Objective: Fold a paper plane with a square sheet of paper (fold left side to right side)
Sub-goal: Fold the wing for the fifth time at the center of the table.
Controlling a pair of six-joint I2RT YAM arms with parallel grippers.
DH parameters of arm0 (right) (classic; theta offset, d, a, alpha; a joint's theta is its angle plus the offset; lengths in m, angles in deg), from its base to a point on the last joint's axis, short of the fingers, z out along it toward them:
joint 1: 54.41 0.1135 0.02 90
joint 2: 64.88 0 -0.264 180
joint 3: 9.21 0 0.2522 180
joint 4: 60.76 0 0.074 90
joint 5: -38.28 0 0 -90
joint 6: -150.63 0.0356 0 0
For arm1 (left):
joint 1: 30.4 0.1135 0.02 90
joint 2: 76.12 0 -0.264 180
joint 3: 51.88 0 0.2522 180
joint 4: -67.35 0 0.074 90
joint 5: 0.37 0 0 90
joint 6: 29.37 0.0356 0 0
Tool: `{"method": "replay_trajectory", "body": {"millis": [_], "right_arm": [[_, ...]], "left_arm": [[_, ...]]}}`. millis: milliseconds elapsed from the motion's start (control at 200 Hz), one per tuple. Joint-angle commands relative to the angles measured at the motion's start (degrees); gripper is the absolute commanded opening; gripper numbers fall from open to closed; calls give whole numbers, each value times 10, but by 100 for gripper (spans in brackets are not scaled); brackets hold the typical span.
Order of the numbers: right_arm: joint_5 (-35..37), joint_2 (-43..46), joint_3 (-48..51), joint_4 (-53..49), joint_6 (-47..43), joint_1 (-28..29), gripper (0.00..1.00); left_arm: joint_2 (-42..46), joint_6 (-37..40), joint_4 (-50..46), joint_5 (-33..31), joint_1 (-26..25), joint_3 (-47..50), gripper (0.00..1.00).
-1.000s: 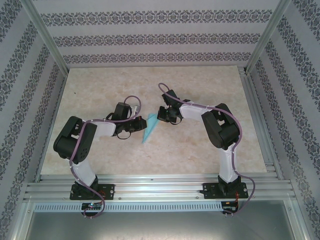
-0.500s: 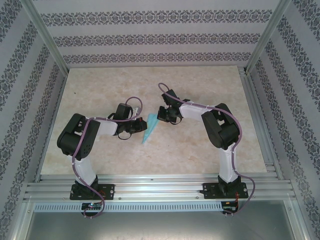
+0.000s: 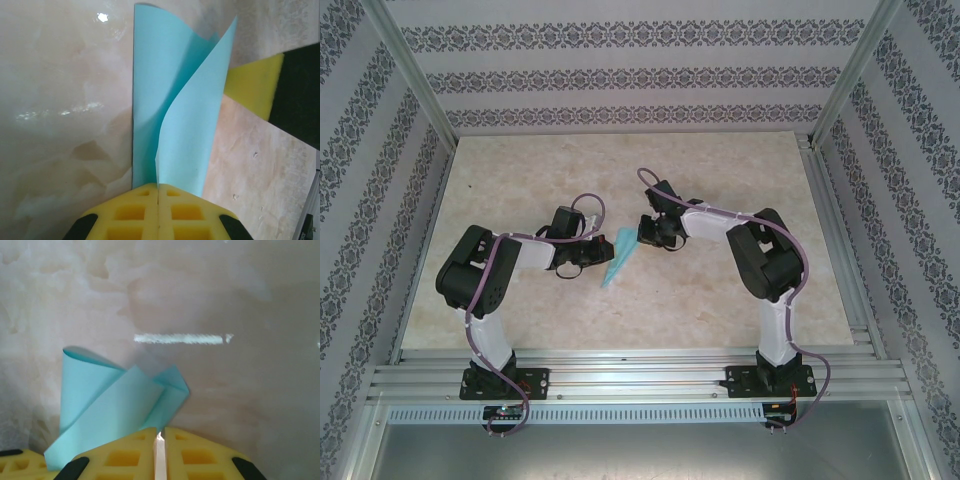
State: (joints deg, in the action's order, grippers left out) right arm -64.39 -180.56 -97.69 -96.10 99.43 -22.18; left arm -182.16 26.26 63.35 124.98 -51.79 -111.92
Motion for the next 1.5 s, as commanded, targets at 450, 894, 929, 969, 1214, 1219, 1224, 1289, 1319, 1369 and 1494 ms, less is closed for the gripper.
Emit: {"method": "replay_trajectory", "body": {"millis": [450,894,929,969,1214,1219,1224,1289,1319,1369,1494], "right_arm": [[-70,36,29,91,68,57,11],[-70,-3,28,91,72,64,11],[-70,-4,29,92,72,64,11],[-69,-5,30,91,72,64,11],[-65,-11,30,87,66,62,11],[-65,-11,30,87,66,62,11],[-65,-11,31,87,67,62,11],[-66,-13,31,88,67,61,11],[-66,-14,32,90,67,61,11],[-65,-16,33,89,66,62,11],[-59,-18,38,78,65,60,11]], "left_arm": [[-35,25,-1,-8,3,-2,2],[-44,26,0,-10,0,-6,2],[-45,25,0,-10,0,-6,1],[-46,25,0,-10,-1,-7,1],[-51,26,-1,-12,0,-10,0],[-51,27,0,-12,0,-9,0],[-51,27,-1,-12,0,-9,0],[-53,26,-1,-13,0,-9,0],[-55,26,0,-13,0,-9,0],[-56,25,0,-13,-1,-10,0],[-48,26,-2,-10,0,-10,0]]}}
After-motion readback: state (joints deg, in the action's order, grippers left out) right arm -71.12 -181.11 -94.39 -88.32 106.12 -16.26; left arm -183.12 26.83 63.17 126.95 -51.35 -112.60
